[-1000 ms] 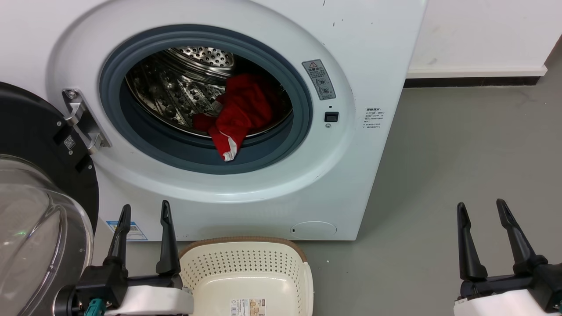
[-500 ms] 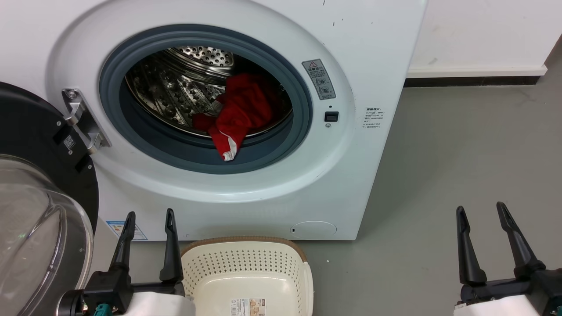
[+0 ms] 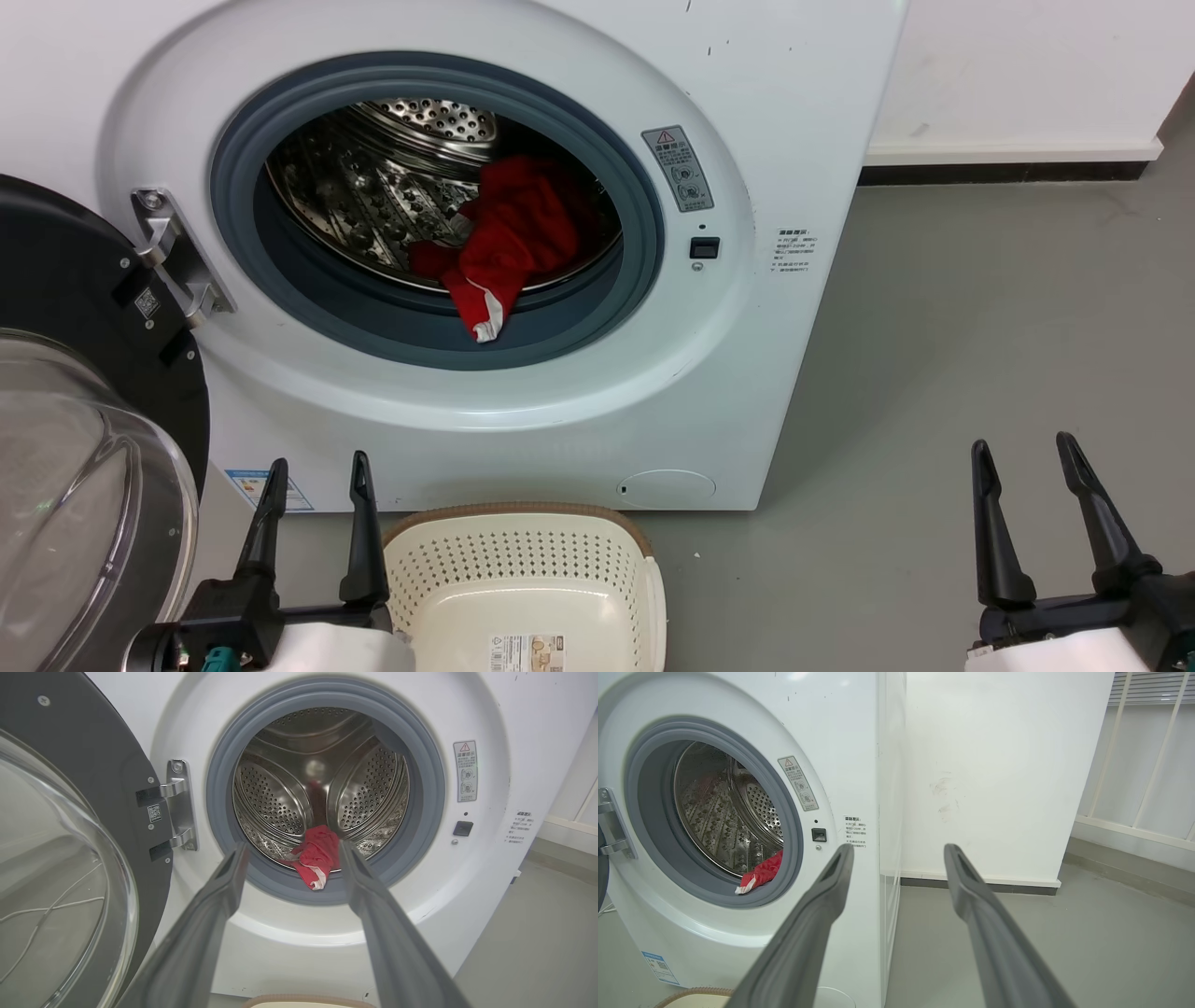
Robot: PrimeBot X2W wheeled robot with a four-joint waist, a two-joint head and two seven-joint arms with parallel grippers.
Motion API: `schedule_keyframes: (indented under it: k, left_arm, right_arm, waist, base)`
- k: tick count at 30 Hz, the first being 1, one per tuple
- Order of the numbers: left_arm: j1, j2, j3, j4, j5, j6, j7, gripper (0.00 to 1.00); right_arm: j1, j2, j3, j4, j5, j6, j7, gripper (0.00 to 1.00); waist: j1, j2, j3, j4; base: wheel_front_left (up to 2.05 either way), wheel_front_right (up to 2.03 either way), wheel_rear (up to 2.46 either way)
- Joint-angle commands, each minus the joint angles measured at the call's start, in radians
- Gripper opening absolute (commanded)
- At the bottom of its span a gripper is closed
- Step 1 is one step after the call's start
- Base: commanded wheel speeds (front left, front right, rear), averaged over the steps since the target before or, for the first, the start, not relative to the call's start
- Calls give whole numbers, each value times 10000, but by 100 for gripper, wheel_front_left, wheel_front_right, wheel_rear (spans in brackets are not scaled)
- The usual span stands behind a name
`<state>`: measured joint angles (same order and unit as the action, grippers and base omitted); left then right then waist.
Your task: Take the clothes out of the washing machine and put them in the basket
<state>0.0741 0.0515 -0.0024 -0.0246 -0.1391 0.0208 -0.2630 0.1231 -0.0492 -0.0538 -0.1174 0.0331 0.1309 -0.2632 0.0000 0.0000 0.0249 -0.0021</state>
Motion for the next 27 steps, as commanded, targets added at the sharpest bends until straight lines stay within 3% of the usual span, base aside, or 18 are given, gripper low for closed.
schedule_keyframes:
  k: [1,27]
  left_arm:
    - [16,-19,-9,13,61,16,-28,100]
    - [36,-20,-55,9,205,240,-28,100]
  right_arm:
    - [66,-19,2,-3,23,-3,-25,100]
    - [78,-19,71,-45,-36,-3,-25,100]
  waist:
    - [0,0,3,4]
    - [0,0,-14,1]
  base:
    - [0,0,0]
    - [0,0,0]
